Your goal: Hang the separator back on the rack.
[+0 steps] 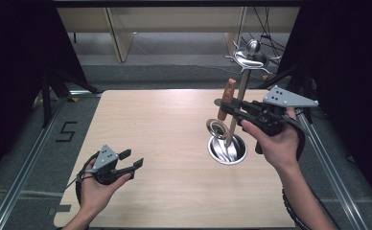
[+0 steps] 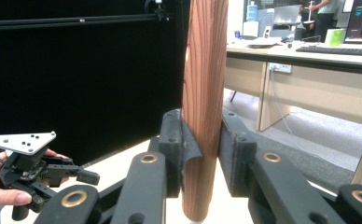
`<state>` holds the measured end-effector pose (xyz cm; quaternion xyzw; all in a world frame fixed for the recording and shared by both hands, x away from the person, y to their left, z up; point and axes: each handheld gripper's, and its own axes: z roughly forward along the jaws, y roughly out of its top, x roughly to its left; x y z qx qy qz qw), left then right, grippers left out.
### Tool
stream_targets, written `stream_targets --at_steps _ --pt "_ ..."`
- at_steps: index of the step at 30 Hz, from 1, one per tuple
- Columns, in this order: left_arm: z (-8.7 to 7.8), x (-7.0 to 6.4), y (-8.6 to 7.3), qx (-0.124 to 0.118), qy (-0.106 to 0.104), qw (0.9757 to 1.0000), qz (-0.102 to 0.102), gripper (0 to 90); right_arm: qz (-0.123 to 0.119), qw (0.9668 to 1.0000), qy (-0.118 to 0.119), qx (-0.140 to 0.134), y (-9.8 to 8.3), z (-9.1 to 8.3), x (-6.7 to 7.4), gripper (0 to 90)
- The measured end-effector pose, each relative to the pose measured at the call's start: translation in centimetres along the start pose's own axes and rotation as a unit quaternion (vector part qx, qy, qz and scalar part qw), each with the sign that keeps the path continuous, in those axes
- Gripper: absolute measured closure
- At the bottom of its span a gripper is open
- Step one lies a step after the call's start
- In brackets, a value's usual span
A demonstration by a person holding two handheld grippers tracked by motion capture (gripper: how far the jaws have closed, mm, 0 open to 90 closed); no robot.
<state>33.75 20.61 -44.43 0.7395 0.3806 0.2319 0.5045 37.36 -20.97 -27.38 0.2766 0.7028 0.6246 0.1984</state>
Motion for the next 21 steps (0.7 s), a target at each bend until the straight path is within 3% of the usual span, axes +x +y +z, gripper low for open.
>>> stream_targets --at_steps 4,6,8,11,13,15,16,17,19,20,21 --pt "0.02 0.12 0.07 0.001 0.002 0.9999 0.012 40.8 0.013 0.9999 -0.005 0.000 0.27 -0.02 0.08 73.7" --pt "0.01 -0.01 0.01 0.000 0.000 1.0000 0.001 40.9 -0.001 1.0000 -0.004 -0.006 0.35 0.12 -0.24 73.7" --pt "0.01 -0.01 0.02 0.000 0.001 1.0000 0.002 40.9 0.015 0.9999 -0.004 0.002 0.38 0.08 -0.13 73.7" --pt "0.01 0.00 0.02 0.000 0.001 1.0000 0.001 40.9 0.004 1.0000 -0.008 -0.002 0.48 0.13 -0.39 73.7" --pt "0.04 0.09 0.08 -0.001 0.002 0.9999 0.010 40.9 0.017 0.9998 -0.007 -0.001 0.53 0.06 -0.30 73.7" --pt "0.06 0.08 0.06 -0.001 0.001 1.0000 0.009 40.9 0.011 0.9999 -0.009 -0.005 0.64 0.02 -0.52 73.7" --pt "0.07 0.16 0.09 -0.001 0.000 0.9999 0.016 40.9 0.018 0.9998 -0.010 -0.001 0.67 -0.05 -0.50 73.7" --pt "0.07 0.09 0.07 -0.001 0.001 0.9999 0.011 41.0 0.006 0.9998 -0.015 -0.008 0.75 -0.10 -0.77 73.7" --pt "0.07 0.17 0.10 -0.001 0.000 0.9999 0.017 41.0 0.017 0.9998 -0.012 -0.003 0.75 -0.14 -0.68 73.7" --pt "0.08 0.17 0.10 -0.001 0.000 0.9998 0.018 41.0 0.009 0.9998 -0.016 -0.008 0.77 -0.12 -0.81 73.7" --pt "0.10 0.09 0.07 -0.001 0.001 0.9999 0.012 41.0 0.014 0.9997 -0.017 -0.007 0.79 -0.15 -0.79 73.7"
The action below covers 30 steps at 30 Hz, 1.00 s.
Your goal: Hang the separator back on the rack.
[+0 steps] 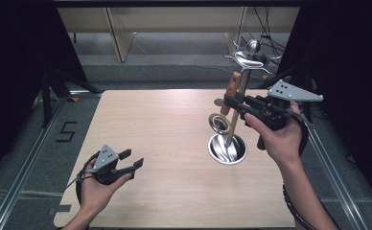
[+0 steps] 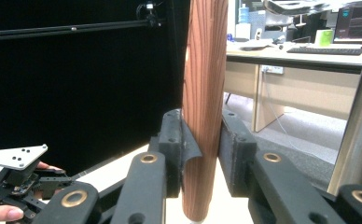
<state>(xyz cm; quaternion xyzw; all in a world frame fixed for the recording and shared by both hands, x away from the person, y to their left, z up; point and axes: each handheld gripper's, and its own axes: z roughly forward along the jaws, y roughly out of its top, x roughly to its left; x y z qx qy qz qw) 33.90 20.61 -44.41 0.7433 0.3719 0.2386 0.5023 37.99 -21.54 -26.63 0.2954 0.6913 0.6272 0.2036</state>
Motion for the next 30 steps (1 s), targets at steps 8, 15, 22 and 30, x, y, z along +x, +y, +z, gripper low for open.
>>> stream_targets --at_steps 8,15,22,30 --pt "0.00 0.08 0.02 0.002 0.001 1.0000 0.007 41.0 0.002 1.0000 -0.004 -0.002 0.10 0.08 -0.22 73.7" --pt "0.00 0.09 0.01 0.002 0.001 1.0000 0.007 40.9 0.008 0.9999 -0.006 -0.001 0.30 0.05 -0.40 73.7" --pt "-0.02 0.11 0.01 0.002 0.002 1.0000 0.007 40.9 0.023 0.9997 -0.008 0.009 0.69 -0.04 -0.76 73.7" --pt "0.01 0.09 0.00 0.002 0.002 1.0000 0.008 40.9 0.030 0.9995 -0.004 0.013 0.77 0.07 -0.96 73.7"
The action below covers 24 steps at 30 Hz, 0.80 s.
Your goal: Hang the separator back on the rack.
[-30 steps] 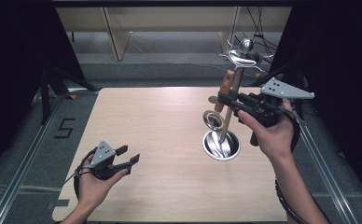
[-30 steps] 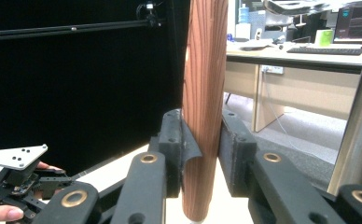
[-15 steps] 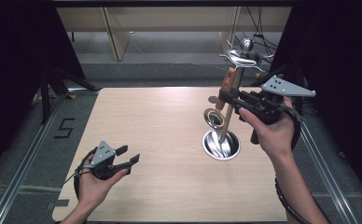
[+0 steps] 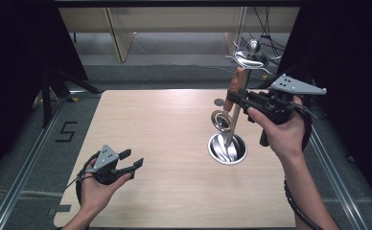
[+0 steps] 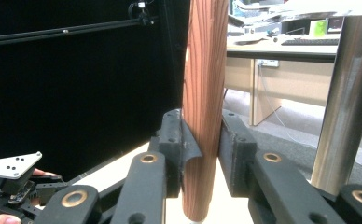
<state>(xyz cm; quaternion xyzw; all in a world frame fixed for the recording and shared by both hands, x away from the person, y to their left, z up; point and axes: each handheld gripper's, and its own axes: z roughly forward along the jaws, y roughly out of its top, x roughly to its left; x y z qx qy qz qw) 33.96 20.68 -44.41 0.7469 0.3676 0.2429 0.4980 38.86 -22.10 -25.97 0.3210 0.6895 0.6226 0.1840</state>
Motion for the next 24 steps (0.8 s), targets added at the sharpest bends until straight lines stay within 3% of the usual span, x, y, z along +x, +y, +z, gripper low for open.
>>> stream_targets --at_steps 20,24 --pt "-0.03 -0.04 -0.01 -0.003 0.000 1.0000 -0.006 40.9 0.011 0.9999 -0.001 0.003 -0.04 -0.04 -0.44 73.7" --pt "-0.05 0.02 0.03 0.000 0.000 1.0000 0.002 40.9 0.008 1.0000 -0.006 0.000 -0.10 -0.06 -0.52 73.7"
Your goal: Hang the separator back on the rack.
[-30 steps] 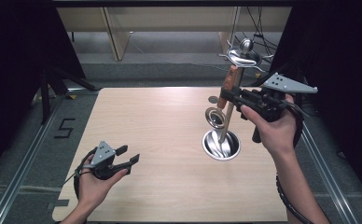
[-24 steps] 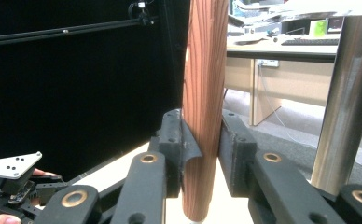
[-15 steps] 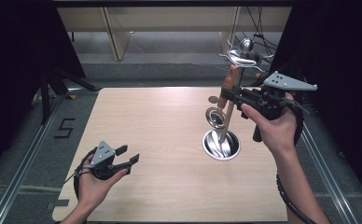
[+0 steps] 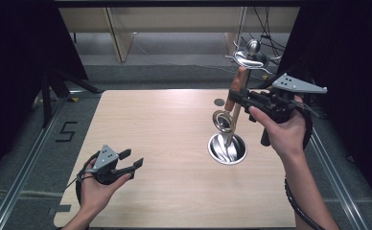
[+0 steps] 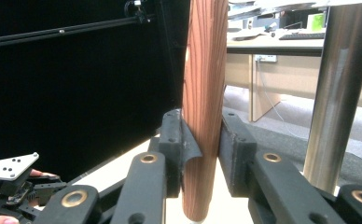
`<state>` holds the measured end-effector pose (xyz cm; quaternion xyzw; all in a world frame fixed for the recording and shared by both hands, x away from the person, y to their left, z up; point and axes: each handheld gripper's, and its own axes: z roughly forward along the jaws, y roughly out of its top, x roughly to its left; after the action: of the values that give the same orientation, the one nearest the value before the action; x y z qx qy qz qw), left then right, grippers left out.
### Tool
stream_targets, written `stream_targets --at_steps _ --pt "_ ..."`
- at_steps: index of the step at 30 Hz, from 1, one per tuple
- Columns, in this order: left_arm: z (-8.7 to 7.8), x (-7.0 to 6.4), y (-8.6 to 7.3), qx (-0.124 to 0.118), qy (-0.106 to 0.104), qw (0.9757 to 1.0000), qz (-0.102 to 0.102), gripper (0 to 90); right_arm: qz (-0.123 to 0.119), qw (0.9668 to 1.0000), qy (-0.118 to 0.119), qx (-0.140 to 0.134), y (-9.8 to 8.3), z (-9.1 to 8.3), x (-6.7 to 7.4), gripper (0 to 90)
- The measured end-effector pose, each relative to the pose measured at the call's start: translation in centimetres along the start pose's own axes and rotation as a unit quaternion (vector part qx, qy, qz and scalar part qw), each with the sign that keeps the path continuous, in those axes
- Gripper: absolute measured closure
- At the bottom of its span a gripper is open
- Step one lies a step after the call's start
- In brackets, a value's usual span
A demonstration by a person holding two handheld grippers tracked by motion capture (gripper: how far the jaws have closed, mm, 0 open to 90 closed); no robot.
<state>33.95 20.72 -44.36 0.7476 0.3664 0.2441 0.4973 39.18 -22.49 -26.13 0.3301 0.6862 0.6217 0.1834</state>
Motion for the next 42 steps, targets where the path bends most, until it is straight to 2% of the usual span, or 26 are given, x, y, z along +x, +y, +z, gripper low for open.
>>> stream_targets --at_steps 10,12,17,18,22,23,24,28,31,38,41,42 --pt "0.0 0.0 0.0 0.000 0.000 1.0000 -0.003 40.9 0.009 0.9999 -0.003 0.004 0.0 -0.1 -0.1 73.7" --pt "0.0 0.0 0.0 0.000 0.000 1.0000 -0.003 40.9 -0.005 1.0000 -0.004 0.001 0.0 -0.1 -0.3 73.7" --pt "0.1 0.0 0.0 0.000 -0.001 1.0000 -0.002 40.9 0.005 1.0000 -0.005 0.004 -0.1 0.0 -0.3 73.7" --pt "0.1 -0.1 -0.1 0.000 -0.003 0.9999 -0.011 40.9 0.006 1.0000 -0.005 0.004 -0.1 0.0 -0.4 73.7" --pt "0.1 -0.2 -0.1 0.001 -0.003 0.9999 -0.013 40.9 0.003 1.0000 -0.005 0.003 -0.1 0.1 -0.5 73.7" --pt "0.1 -0.1 -0.1 0.001 -0.003 1.0000 -0.007 40.9 0.007 0.9999 -0.006 0.005 -0.2 0.0 -0.5 73.7" --pt "0.2 -0.1 -0.1 0.000 -0.003 0.9999 -0.010 40.9 0.003 1.0000 -0.005 0.003 -0.2 0.1 -0.6 73.7" --pt "0.1 -0.1 -0.1 0.000 -0.003 1.0000 -0.009 40.9 0.012 0.9999 -0.006 0.004 -0.2 0.0 -0.6 73.7" --pt "0.1 -0.1 -0.1 0.001 -0.003 0.9999 -0.011 40.9 -0.004 1.0000 -0.006 -0.003 -0.2 0.1 -0.9 73.7" --pt "0.1 -0.1 -0.1 0.001 -0.004 0.9999 -0.012 40.9 0.002 1.0000 -0.002 0.000 -0.2 0.0 -1.0 73.6" --pt "0.1 -0.1 -0.1 0.001 -0.004 0.9999 -0.010 40.8 0.000 1.0000 -0.003 0.002 -0.3 0.0 -1.2 73.5" --pt "0.1 0.0 0.0 0.000 -0.001 1.0000 -0.002 40.8 0.001 1.0000 -0.001 0.001 -0.3 0.0 -1.2 73.4"
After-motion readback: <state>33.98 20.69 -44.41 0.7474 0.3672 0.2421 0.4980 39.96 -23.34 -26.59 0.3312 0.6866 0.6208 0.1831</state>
